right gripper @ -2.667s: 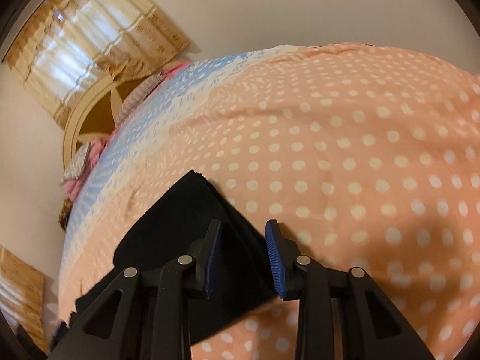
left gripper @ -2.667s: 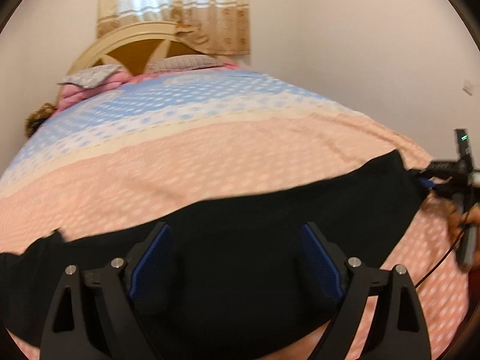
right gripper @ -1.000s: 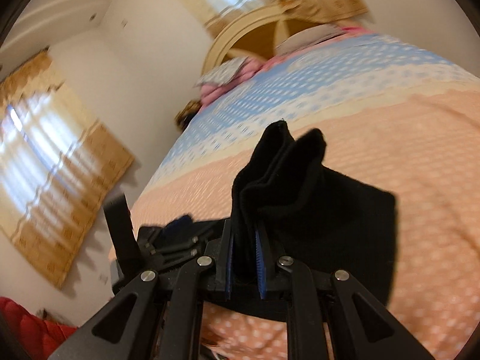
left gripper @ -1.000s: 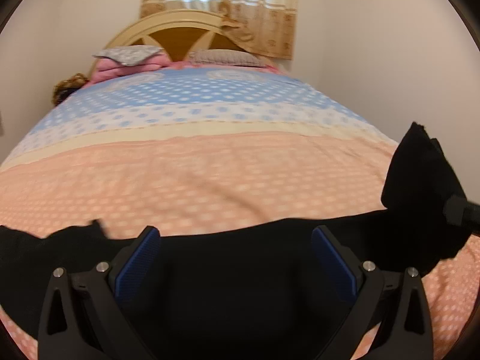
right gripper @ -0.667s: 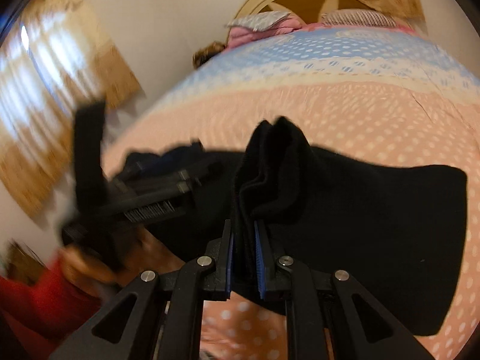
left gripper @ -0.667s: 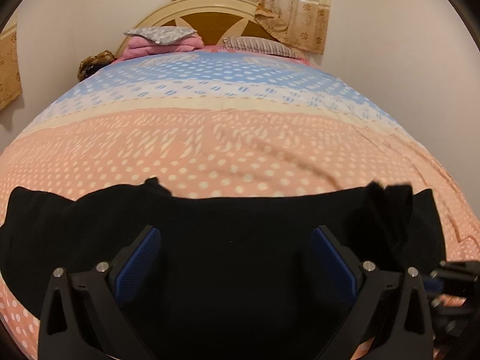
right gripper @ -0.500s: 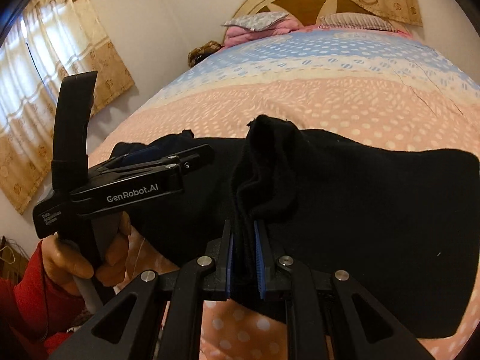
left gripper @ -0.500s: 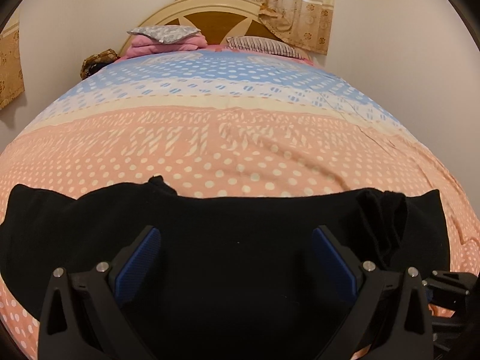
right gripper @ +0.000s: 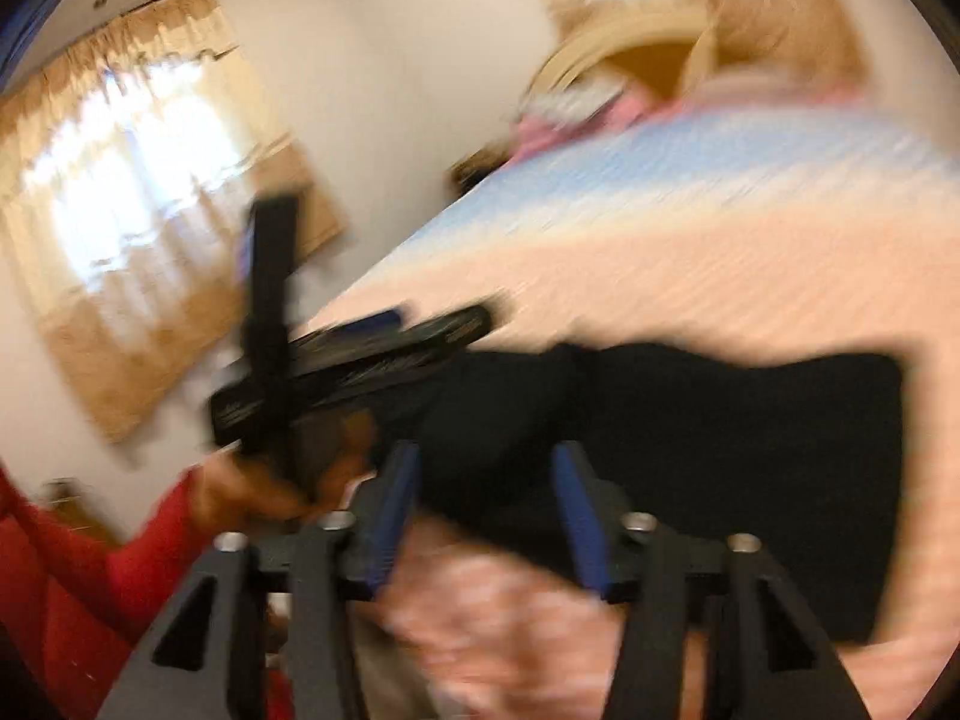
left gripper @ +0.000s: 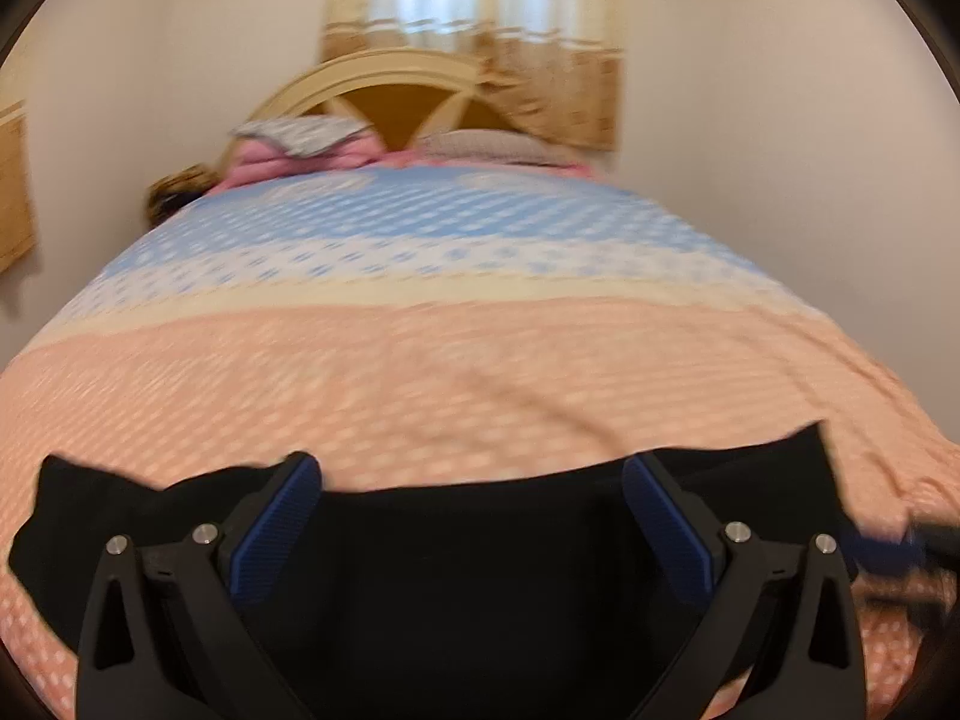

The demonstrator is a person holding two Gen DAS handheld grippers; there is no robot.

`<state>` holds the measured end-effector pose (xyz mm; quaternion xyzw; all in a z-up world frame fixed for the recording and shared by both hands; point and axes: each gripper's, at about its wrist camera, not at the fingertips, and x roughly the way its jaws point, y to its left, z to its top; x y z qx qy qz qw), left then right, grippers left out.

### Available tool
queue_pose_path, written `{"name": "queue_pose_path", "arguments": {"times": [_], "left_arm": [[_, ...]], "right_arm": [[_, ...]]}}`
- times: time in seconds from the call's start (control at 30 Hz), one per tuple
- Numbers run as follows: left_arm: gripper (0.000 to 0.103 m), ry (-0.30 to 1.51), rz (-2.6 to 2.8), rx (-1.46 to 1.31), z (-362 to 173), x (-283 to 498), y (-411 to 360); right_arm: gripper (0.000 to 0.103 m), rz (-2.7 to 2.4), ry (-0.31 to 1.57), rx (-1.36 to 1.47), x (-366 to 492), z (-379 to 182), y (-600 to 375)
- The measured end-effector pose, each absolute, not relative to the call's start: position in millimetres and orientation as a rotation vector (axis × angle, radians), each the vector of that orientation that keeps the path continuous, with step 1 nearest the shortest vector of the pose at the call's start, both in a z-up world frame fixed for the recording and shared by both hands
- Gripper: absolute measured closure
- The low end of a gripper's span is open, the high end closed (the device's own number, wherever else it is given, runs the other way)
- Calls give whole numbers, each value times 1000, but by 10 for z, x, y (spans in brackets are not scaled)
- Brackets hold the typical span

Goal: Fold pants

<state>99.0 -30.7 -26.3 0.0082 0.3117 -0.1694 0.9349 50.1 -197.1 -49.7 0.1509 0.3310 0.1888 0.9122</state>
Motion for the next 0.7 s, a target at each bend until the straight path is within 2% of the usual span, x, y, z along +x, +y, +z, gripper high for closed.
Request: {"name": "queue_pose_path", "arguments": {"times": [0.03,0.13,0.23,0.33,0.47,0.6,0.7], "left_arm": [[0,632,-376,24,-245,971,-415],[0,621,-412,79,-279,900,-794],[0,617,-363,152,-442,858,-1015],[0,705,-270,154,-695,994,-936],[0,880,-272,-67,-1014,1190,-451],[0,850,-247,-79,-889,1080,-216],[0,788,-214,-36,-758,946,-137]], "right_arm": [[80,284,681,296,501,-425,-2221],[87,72,698,362,588,-440,-2820],[87,3,756,392,808,-643,-3102],[90,-70,819,380,996,-941,-3192],[91,-87,800,417,1059,-1049,-3266],[90,-64,765,442,997,-958,-3268],[88,-31,652,476,742,-695,-3222]]}}
